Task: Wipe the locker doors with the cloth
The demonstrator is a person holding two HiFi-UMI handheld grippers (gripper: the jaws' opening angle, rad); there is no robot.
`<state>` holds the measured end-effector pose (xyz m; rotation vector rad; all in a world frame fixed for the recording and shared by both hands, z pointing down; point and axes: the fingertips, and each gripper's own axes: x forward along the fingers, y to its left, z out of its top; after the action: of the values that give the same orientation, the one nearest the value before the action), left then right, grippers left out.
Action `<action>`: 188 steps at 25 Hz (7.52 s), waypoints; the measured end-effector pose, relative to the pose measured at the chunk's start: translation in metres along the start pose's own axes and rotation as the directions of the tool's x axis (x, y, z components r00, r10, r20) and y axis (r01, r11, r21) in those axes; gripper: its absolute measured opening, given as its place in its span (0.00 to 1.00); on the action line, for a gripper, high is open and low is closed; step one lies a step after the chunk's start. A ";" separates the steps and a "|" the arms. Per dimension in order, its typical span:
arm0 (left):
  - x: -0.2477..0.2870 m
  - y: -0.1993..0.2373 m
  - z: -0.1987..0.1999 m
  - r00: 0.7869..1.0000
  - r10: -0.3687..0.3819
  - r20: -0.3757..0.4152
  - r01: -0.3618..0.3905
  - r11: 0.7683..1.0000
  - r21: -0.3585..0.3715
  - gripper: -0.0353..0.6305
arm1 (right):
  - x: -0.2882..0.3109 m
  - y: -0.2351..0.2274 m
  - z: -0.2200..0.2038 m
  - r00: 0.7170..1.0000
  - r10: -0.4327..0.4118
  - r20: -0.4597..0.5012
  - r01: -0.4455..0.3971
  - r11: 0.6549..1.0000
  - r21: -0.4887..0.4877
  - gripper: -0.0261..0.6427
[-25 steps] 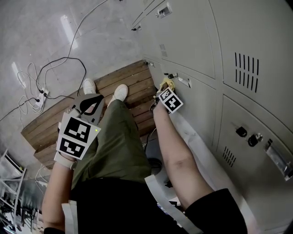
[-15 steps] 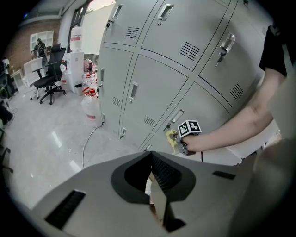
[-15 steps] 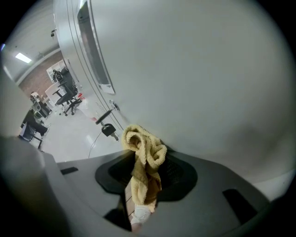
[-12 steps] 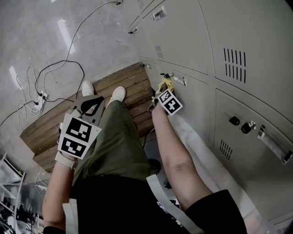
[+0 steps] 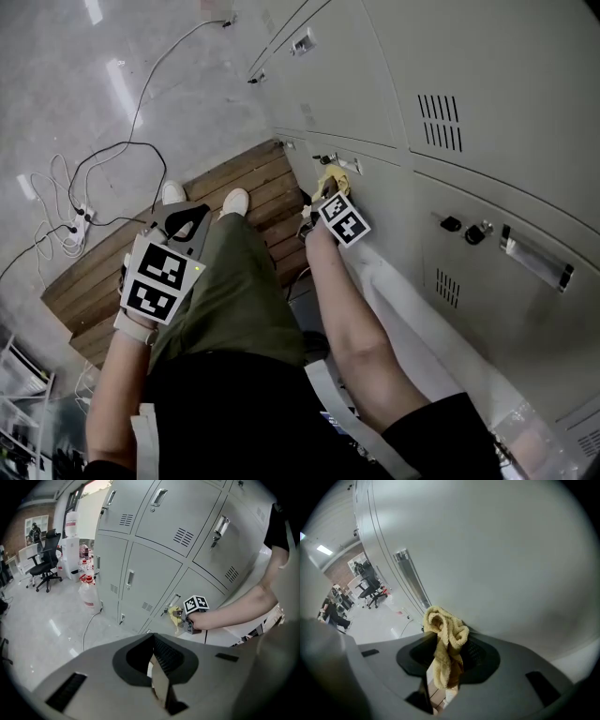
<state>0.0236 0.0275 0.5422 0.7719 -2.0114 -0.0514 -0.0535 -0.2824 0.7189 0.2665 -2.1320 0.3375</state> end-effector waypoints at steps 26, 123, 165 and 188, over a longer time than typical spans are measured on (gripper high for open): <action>-0.019 -0.001 0.052 0.994 -0.093 0.061 0.087 0.992 0.089 0.07 | -0.140 0.026 0.089 0.982 0.031 0.185 -0.047 0.995 0.083 0.25; 0.018 0.071 -0.054 0.996 0.016 -0.085 -0.028 0.988 -0.152 0.07 | 0.065 0.104 0.032 0.986 0.069 0.155 -0.080 0.995 0.064 0.25; 0.024 0.062 -0.106 0.988 -0.022 -0.150 0.003 0.992 -0.124 0.07 | 0.082 0.042 -0.016 0.972 0.031 0.231 -0.058 0.992 0.109 0.24; 0.021 0.067 -0.146 0.989 0.004 -0.146 -0.029 0.985 -0.172 0.07 | 0.131 0.028 -0.045 0.993 0.022 0.118 -0.017 0.999 -0.042 0.25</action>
<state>0.0985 0.1083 0.6615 0.6301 -1.8476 -0.1546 -0.0987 -0.2485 0.8480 0.2478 -2.2570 0.2951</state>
